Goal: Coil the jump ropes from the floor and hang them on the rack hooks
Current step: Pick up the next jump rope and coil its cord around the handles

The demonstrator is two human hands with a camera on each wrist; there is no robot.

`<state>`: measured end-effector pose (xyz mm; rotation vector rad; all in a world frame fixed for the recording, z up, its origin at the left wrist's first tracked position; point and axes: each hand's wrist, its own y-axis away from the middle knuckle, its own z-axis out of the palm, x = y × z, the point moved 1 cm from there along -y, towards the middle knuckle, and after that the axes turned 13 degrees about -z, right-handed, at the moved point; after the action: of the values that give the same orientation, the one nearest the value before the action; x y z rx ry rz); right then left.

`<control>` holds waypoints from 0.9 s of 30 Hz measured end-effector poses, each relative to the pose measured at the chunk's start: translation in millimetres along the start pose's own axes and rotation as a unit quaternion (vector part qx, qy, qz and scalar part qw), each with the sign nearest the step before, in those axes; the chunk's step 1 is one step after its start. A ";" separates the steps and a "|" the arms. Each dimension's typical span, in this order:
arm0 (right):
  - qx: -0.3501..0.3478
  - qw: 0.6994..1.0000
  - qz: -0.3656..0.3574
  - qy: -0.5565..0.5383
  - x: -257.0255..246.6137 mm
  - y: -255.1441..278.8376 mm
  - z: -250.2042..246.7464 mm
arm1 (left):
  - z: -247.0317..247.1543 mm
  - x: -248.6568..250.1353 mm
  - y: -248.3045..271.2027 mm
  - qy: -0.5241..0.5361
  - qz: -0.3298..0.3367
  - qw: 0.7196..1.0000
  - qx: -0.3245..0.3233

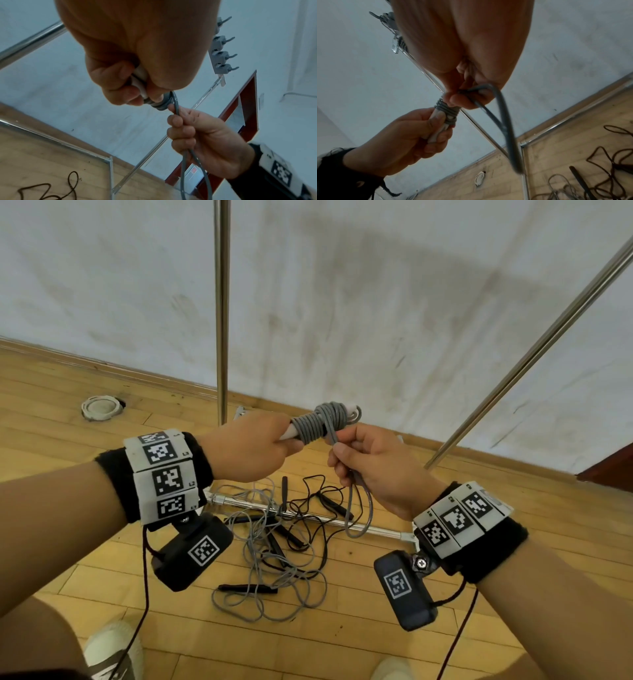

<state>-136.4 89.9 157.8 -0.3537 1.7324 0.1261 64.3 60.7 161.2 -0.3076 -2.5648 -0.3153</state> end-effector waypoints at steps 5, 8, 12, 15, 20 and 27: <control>-0.011 1.000 0.006 0.003 4.8 7.8 2.3 | -4.6 2.2 7.4 0.117 0.005 0.992 -0.052; -0.028 0.999 -0.013 0.010 5.3 9.1 1.5 | -3.4 2.5 12.0 0.157 0.013 0.984 -0.086; -0.021 0.999 -0.015 0.019 5.4 10.5 -2.5 | -5.5 3.7 16.1 0.201 0.017 0.972 -0.120; -0.009 0.997 -0.023 0.074 5.9 11.4 -4.7 | -11.5 5.5 19.8 0.256 0.033 0.955 -0.149; -0.060 0.987 -0.105 0.107 5.7 13.6 -5.7 | -18.4 8.0 27.5 0.212 0.080 0.955 -0.193; -0.086 0.980 -0.168 0.059 -2.3 19.1 5.6 | -18.6 3.5 27.0 0.198 0.057 0.940 -0.271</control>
<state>-136.6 110.0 156.8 -0.7891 1.7564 0.0096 77.9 81.5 182.9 -0.5286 -2.0171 -0.9424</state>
